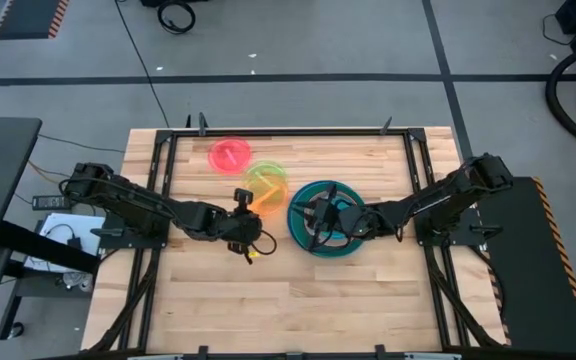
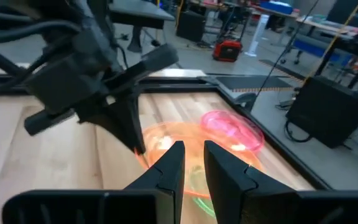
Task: Stack plastic plates
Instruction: Stack the orange plate on top of the light blue plate, then stack the green plate on top of the orange plate
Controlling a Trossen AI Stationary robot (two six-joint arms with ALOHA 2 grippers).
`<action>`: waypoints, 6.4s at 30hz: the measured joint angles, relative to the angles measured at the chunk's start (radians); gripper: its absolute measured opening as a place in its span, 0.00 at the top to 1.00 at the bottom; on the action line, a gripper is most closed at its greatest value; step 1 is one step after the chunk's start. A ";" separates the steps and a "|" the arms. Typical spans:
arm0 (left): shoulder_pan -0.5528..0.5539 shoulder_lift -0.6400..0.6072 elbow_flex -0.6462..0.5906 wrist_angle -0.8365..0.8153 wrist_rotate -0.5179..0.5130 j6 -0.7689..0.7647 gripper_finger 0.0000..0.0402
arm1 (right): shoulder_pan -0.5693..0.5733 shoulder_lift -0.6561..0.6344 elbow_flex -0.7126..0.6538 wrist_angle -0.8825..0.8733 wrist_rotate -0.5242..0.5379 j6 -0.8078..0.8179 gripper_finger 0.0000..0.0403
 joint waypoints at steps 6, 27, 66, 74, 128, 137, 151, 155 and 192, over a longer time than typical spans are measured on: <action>0.006 0.000 0.000 0.112 0.066 0.145 0.99 | 0.022 -0.035 0.000 -0.023 0.049 0.002 0.82; 0.086 0.090 0.000 0.410 0.400 0.513 0.99 | 0.026 -0.037 0.000 -0.009 0.046 -0.004 0.82; 0.196 0.524 0.460 0.295 0.524 0.808 0.99 | 0.105 -0.076 -0.001 -0.085 0.313 -0.091 0.82; 0.199 0.534 0.461 0.308 0.539 0.809 0.99 | 0.107 -0.077 -0.002 -0.089 0.313 -0.086 0.82; 0.018 0.012 -0.013 0.048 0.310 0.017 0.78 | -0.017 -0.018 -0.001 -0.125 -0.057 0.126 0.82; -0.058 -0.087 -0.119 0.045 0.263 -0.093 0.78 | -0.100 0.114 0.040 -0.045 -0.213 0.147 0.82; -0.093 -0.371 -0.335 0.164 0.239 -0.158 0.78 | -0.211 0.364 0.373 -0.322 -0.376 0.060 0.82; -0.101 -0.445 -0.388 0.182 0.238 -0.197 0.78 | -0.236 0.412 0.448 -0.376 -0.390 0.018 0.82; -0.134 -0.570 -0.500 0.277 0.240 -0.406 0.78 | -0.387 0.608 0.584 -0.550 -0.534 -0.099 0.64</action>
